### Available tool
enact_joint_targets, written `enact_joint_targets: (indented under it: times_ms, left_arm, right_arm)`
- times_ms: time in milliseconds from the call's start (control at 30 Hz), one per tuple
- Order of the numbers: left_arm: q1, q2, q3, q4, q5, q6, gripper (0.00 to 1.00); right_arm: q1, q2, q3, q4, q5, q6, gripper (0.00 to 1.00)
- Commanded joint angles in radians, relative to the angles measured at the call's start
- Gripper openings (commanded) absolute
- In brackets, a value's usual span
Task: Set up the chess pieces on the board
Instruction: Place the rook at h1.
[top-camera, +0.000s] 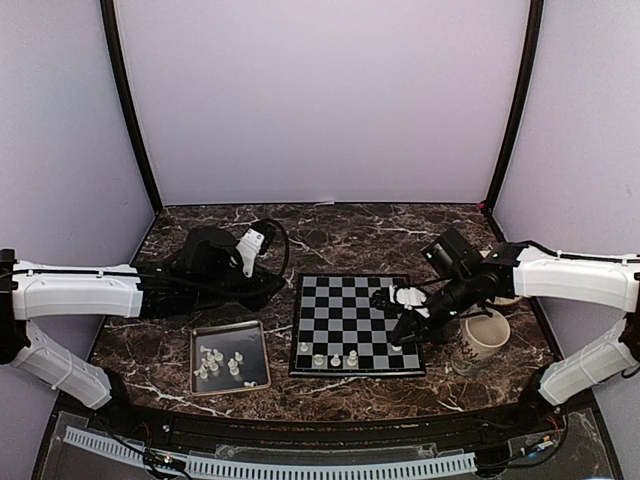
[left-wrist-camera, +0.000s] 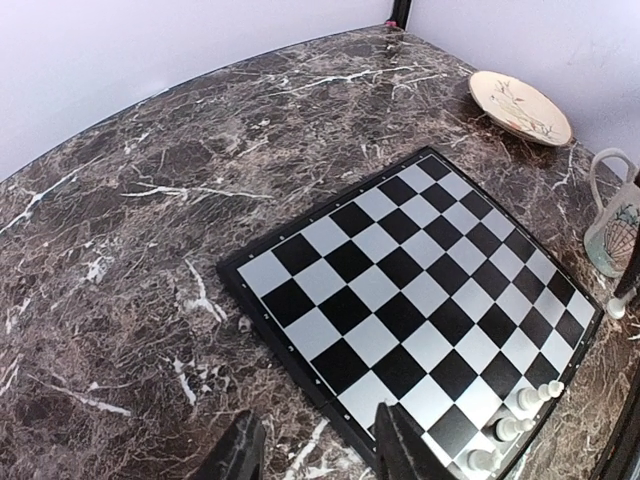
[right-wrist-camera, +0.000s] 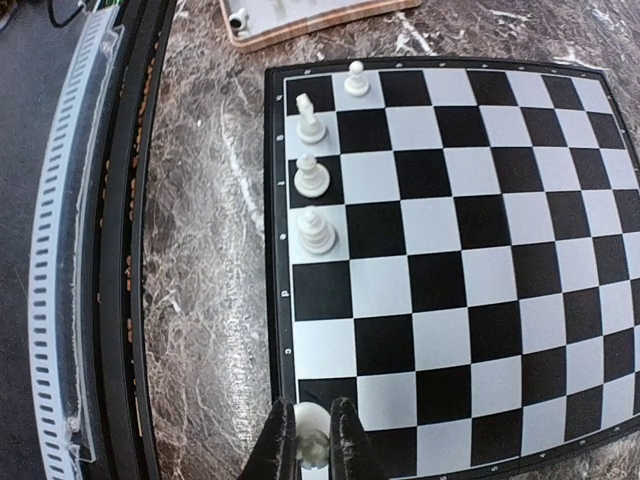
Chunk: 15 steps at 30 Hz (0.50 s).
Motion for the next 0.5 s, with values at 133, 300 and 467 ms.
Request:
enact_joint_targets:
  times_ms: [133,300,467]
  left_arm:
    - [0.028,0.017,0.057,-0.049,-0.017,-0.06,0.4]
    - [0.03,0.029,0.063,-0.053,-0.018,-0.075,0.4]
    - [0.03,0.039,0.07,-0.056,-0.014,-0.082,0.4]
  right_arm:
    - [0.045,-0.06,-0.122,0.089,0.089,-0.089,0.03]
    - [0.047,-0.078,-0.173,0.101,0.127,-0.116,0.03]
    - [0.047,-0.075,-0.207,0.116,0.158,-0.126,0.03]
